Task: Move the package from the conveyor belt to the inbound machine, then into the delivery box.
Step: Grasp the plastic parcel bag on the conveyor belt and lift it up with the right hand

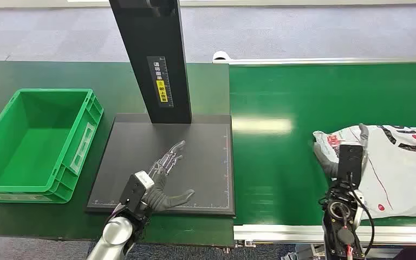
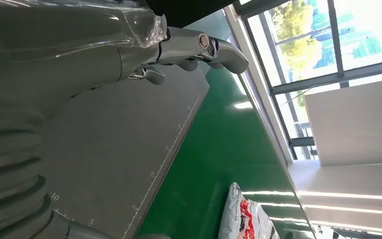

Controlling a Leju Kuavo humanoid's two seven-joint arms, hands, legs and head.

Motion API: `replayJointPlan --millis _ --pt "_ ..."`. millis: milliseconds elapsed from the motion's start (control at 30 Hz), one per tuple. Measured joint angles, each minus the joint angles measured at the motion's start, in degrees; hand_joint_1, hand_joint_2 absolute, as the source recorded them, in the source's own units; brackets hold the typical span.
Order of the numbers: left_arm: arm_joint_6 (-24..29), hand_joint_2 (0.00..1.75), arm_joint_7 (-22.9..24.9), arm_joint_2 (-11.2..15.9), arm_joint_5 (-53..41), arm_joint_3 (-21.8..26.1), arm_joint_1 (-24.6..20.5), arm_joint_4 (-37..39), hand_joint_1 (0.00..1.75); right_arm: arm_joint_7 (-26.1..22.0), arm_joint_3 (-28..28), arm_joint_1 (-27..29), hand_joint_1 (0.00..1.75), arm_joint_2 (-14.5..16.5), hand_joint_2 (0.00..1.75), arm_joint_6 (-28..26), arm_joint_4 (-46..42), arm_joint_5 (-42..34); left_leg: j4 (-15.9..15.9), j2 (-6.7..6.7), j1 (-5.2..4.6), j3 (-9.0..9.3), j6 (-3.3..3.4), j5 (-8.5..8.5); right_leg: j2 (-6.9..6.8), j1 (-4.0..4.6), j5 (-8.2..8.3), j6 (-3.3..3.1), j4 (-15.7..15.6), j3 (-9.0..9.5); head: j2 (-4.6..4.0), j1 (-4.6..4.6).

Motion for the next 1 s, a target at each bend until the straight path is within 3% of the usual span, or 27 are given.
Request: replayJointPlan --millis 67,233,433,533,633,700,833,1000 --pt "0.07 1.75 -0.01 0.01 0.00 0.00 0.06 -0.01 0.00 0.36 -1.56 -0.36 0.00 -0.25 1.75 -1.82 0.72 2.51 0.00 -0.01 0.00 0.00 0.00 0.00 0.00 0.00 0.00 0.00 0.00 0.00 0.00 -0.01" --pt "0.68 1.75 0.34 0.09 -0.27 0.07 1.13 -1.15 0.00 5.40 -8.41 -2.81 0.00 -1.69 1.75 -11.75 5.86 21.52 0.00 -0.01 0.02 0.02 0.00 0.00 0.00 0.02 0.00 0.00 0.00 0.00 0.00 -0.01" --pt "0.50 1.75 1.02 0.21 -0.52 0.60 2.44 -2.72 0.00 8.52 -15.69 -4.15 0.00 -2.45 1.75 -12.80 10.27 27.10 0.00 -0.02 0.02 -0.01 0.00 0.00 -0.01 0.02 0.00 0.00 0.00 0.00 0.00 0.01" --pt "0.20 1.75 1.10 0.25 -0.72 0.63 2.47 -2.75 0.00 16.87 -17.16 -4.49 0.00 -2.76 1.75 -10.26 11.97 35.27 0.00 0.01 0.02 0.00 0.00 0.00 0.00 0.02 0.00 0.00 0.00 0.00 0.00 0.00" --pt "0.45 1.75 1.31 0.25 -1.30 0.65 2.37 -2.74 0.00 29.62 -17.32 -5.34 0.00 -3.30 1.75 -2.59 14.76 46.68 0.00 0.00 0.02 0.01 0.00 0.01 0.00 0.01 0.00 0.00 0.00 0.00 -0.01 0.01" --pt "0.64 1.75 1.44 0.23 -1.56 0.67 2.27 -2.73 0.00 33.94 -17.37 -5.78 0.00 -3.45 1.75 1.59 16.49 50.72 0.00 -0.01 0.02 0.01 0.01 0.01 0.00 0.01 0.01 0.00 0.00 0.00 0.00 0.00" --pt "0.66 1.75 1.74 0.08 -2.07 0.72 2.24 -2.74 0.00 34.93 -17.41 -6.27 0.00 -3.45 1.75 4.31 17.88 53.64 0.00 -0.02 0.02 0.01 0.01 0.02 0.00 0.02 0.01 -0.01 0.01 0.00 0.00 -0.01" --pt "0.22 1.75 1.95 -0.14 -2.70 0.78 2.08 -2.92 0.00 32.47 -17.31 -7.45 0.00 -3.41 1.75 8.88 17.93 56.75 0.00 -0.01 0.02 -0.01 0.01 0.02 0.00 0.02 0.01 -0.01 0.01 0.00 0.00 -0.01"
